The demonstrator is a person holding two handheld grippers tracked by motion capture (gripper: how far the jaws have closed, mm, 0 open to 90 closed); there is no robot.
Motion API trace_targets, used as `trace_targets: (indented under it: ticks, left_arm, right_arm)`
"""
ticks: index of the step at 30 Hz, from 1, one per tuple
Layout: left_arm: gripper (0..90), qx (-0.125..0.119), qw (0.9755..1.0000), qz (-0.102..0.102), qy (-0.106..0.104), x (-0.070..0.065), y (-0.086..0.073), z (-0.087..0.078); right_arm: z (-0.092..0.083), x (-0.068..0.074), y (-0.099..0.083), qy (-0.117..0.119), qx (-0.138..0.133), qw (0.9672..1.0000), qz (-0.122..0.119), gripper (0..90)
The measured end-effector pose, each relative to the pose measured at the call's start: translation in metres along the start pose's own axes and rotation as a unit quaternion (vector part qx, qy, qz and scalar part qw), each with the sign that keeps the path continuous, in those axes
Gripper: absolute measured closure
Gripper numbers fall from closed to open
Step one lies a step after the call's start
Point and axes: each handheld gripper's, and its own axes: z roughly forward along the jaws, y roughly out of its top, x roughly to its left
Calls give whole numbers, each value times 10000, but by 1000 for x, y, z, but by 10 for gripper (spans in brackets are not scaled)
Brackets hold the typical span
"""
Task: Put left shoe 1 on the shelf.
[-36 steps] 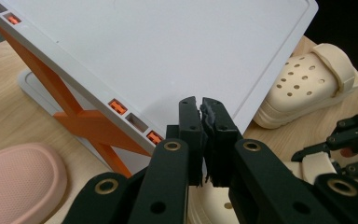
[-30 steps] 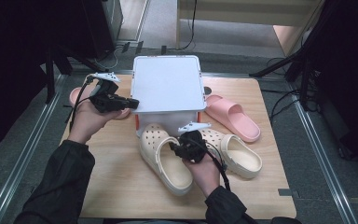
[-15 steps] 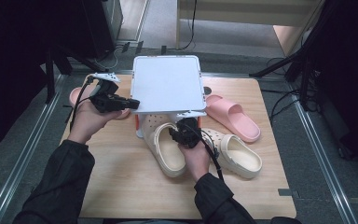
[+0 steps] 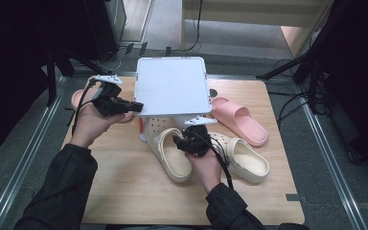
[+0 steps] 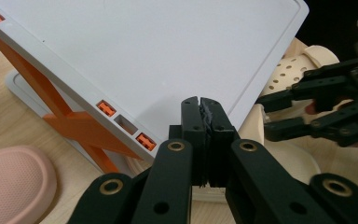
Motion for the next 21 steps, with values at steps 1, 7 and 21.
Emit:
trace_targets:
  ticks: [1, 7, 21]
  left_arm:
    - [890, 6, 10000, -30, -19, 1, 0, 0]
    - [890, 23, 10000, -33, 41, -1, 0, 0]
    - [894, 0, 10000, -30, 33, 0, 0, -1]
  right_arm:
    - [-12, 1, 0, 20, -52, 10000, -38, 566]
    - [-36, 3, -3, 313, -115, 9994, -66, 642]
    - [-62, 12, -37, 671, -66, 9973, -288, 900]
